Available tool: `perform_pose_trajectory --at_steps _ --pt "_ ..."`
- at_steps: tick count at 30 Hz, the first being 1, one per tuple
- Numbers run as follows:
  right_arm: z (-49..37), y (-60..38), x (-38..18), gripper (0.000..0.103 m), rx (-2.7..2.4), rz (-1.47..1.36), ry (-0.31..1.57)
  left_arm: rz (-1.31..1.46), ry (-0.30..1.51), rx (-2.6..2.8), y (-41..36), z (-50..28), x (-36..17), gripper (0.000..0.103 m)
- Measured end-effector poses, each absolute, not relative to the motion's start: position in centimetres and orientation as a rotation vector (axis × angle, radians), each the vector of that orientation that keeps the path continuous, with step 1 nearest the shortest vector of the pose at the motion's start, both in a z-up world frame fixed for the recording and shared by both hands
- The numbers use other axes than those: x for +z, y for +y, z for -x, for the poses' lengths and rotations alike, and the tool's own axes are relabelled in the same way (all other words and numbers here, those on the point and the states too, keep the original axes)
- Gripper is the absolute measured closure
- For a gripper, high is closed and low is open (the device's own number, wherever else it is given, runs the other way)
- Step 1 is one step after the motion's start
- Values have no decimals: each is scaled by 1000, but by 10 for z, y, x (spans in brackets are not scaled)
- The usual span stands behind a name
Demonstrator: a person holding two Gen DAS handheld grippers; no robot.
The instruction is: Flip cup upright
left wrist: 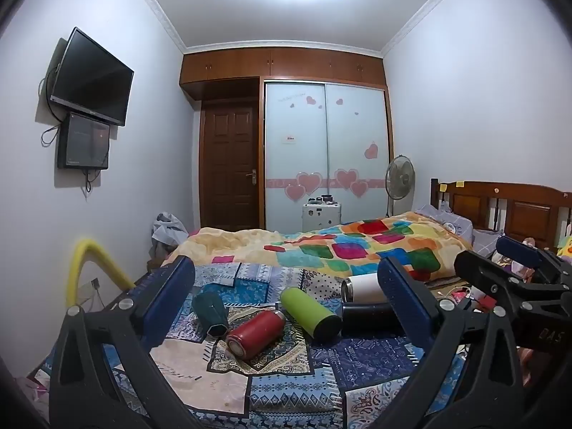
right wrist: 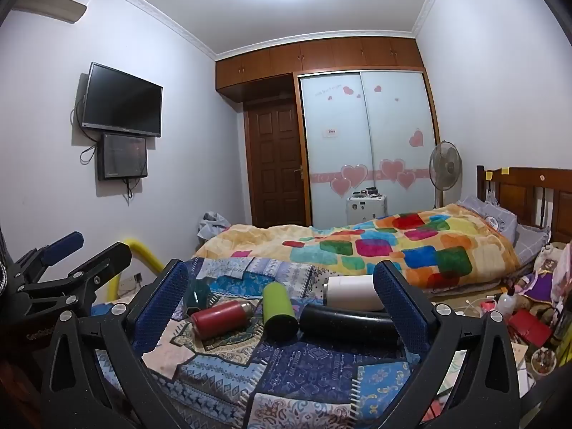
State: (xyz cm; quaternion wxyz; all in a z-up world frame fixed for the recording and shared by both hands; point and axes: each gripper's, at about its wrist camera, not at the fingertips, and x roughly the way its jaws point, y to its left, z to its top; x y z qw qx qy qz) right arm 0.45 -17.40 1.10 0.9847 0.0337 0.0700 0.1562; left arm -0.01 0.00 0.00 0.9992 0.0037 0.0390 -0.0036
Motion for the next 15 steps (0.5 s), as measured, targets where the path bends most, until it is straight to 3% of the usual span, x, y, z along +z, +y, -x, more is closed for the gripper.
perform_pose_trajectory --at_steps 15 --pt "-7 -173 10 0 310 -65 149 8 83 -14 0 -5 -1 0"
